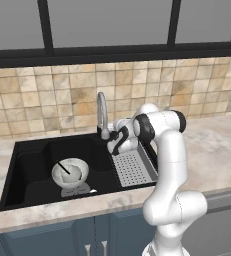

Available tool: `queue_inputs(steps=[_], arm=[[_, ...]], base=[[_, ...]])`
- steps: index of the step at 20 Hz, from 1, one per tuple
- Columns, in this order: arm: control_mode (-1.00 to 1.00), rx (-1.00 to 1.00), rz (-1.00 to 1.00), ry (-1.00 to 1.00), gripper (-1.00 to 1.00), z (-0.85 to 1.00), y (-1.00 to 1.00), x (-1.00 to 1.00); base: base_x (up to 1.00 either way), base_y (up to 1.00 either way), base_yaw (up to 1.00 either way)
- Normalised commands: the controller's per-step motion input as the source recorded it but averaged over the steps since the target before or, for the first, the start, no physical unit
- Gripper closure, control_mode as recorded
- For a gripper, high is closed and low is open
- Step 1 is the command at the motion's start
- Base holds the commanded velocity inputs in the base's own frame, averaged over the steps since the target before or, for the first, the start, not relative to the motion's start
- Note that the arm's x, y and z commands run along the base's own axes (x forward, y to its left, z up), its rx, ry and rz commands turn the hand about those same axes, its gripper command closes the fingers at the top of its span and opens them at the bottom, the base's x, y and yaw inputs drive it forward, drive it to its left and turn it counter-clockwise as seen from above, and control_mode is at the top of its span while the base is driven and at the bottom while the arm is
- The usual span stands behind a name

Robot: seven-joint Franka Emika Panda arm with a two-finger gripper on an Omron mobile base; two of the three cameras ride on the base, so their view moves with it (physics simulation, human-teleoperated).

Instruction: Pick the kettle and bowl and place them in the sink. Then turn on the water.

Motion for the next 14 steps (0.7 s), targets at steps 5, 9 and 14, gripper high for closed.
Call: queue_inputs(steps=[5,9,14], arm=[[-1.0,0.07,0.0,0.0,-1.0,0.0,-0.3,0.0],[-1.0,0.07,0.0,0.0,-1.0,0.0,-0.34,0.0],[-1.0,0.03,0.0,0.0,-1.0,0.0,-0.35,0.0]], base=[[0.0,0.0,0.0],[0.0,0.0,0.0],[0.0,0.0,0.0]])
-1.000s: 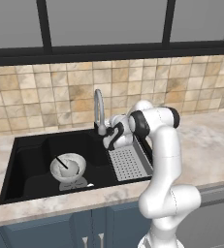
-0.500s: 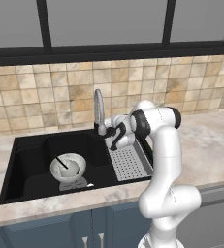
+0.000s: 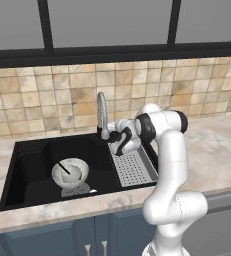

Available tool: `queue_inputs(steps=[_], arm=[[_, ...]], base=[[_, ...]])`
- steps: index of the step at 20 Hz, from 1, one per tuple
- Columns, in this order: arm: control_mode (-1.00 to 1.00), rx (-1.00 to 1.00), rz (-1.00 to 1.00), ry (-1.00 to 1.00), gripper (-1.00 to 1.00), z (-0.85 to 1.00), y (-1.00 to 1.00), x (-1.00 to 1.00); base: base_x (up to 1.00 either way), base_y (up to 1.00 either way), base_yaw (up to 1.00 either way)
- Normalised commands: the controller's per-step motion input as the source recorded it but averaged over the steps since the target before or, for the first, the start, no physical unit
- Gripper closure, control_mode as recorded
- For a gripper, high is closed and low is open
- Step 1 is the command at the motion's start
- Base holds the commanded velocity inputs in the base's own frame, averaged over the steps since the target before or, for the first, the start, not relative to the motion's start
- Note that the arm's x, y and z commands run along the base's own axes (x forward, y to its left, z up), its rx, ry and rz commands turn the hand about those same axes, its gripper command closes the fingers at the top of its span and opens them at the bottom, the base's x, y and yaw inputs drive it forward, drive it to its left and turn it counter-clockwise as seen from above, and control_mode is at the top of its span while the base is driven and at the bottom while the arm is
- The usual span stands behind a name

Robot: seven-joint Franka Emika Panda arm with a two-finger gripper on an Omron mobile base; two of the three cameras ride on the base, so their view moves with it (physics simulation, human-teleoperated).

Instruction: Pick the kettle and bowl and place them in the sink. Then turn on the water.

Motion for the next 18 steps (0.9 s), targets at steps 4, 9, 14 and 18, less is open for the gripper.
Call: queue_inputs(steps=[4,9,14,18], arm=[[-1.0,0.0,0.0,-0.02,-1.0,0.0,-0.47,0.03],[-1.0,0.0,0.0,-0.05,-1.0,0.0,-0.56,0.0],[-1.0,0.0,-0.03,-0.03,-1.0,0.0,-0.54,0.01],[-1.0,0.0,-0.04,-0.01,-1.0,0.0,-0.68,0.0]], base=[[0.0,0.0,0.0],[0.0,0.0,0.0],[0.0,0.0,0.0],[0.0,0.0,0.0]])
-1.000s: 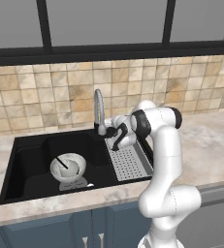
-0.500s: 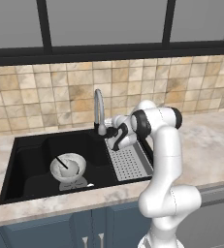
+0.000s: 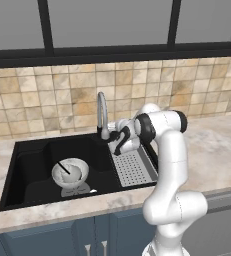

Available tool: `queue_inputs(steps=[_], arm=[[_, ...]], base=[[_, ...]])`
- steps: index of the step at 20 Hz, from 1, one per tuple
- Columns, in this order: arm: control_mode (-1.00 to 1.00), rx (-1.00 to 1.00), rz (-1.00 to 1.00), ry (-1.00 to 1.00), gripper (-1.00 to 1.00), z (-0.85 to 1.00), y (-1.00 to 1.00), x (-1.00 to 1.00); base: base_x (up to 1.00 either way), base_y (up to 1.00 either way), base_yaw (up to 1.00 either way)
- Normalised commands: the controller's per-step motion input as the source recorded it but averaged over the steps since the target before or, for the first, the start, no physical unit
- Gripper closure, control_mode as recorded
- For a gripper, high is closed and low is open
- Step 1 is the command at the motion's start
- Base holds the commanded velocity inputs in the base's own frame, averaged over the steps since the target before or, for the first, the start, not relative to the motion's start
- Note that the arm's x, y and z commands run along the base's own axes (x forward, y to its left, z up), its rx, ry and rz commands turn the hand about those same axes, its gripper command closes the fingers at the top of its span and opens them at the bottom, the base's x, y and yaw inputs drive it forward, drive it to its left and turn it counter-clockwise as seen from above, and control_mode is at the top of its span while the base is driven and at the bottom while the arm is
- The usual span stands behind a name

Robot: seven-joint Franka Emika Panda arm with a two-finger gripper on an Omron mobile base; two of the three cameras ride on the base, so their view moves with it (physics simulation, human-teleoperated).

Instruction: Pick the kettle and bowl and place them in the sink. Then turn on the water.

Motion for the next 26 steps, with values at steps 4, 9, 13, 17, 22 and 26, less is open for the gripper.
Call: queue_inputs(steps=[4,9,13,17,22,26], arm=[[-1.0,0.0,-0.02,-0.01,-1.0,0.0,-0.73,0.0],[-1.0,0.0,-0.01,0.0,-1.0,0.0,-0.71,0.0],[-1.0,0.0,0.0,0.0,-1.0,0.0,-0.71,0.0],[-1.0,0.01,0.0,-0.01,-1.0,0.0,-0.79,0.0],[-1.0,0.03,0.01,-0.01,-1.0,0.0,-0.81,0.0],[-1.0,0.03,0.01,0.0,-1.0,0.0,-0.75,0.0]], base=[[0.0,0.0,0.0],[0.0,0.0,0.0],[0.0,0.0,0.0],[0.0,0.0,0.0],[0.0,0.0,0.0],[0.0,0.0,0.0]])
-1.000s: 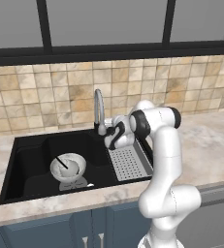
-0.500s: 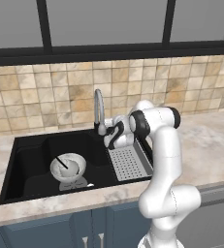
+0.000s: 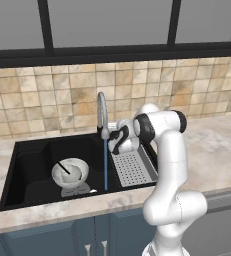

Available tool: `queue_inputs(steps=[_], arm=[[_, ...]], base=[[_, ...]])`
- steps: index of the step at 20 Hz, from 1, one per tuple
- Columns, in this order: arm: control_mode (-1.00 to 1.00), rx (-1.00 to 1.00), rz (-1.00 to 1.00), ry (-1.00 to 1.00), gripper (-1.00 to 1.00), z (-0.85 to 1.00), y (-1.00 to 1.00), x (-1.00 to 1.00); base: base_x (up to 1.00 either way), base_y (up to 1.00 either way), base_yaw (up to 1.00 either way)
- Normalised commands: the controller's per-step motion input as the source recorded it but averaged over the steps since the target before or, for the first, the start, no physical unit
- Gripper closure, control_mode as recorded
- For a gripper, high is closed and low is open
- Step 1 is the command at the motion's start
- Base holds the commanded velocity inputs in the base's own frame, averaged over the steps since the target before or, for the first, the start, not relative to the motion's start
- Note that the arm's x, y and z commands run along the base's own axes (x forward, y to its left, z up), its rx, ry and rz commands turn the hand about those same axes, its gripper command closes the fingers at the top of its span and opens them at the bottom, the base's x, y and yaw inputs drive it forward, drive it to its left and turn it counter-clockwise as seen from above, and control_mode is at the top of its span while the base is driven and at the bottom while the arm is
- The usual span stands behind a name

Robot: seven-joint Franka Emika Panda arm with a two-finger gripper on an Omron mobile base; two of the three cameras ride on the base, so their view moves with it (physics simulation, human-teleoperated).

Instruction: Pick the kettle and bowl and place them in the sink. Then turn on the water.

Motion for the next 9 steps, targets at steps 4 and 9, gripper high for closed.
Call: queue_inputs(steps=[4,9], arm=[[-1.0,0.02,0.01,0.0,-1.0,0.0,-0.74,0.0],[-1.0,0.03,0.02,0.0,-1.0,0.0,-0.8,0.0]], base=[[0.0,0.0,0.0],[0.0,0.0,0.0]])
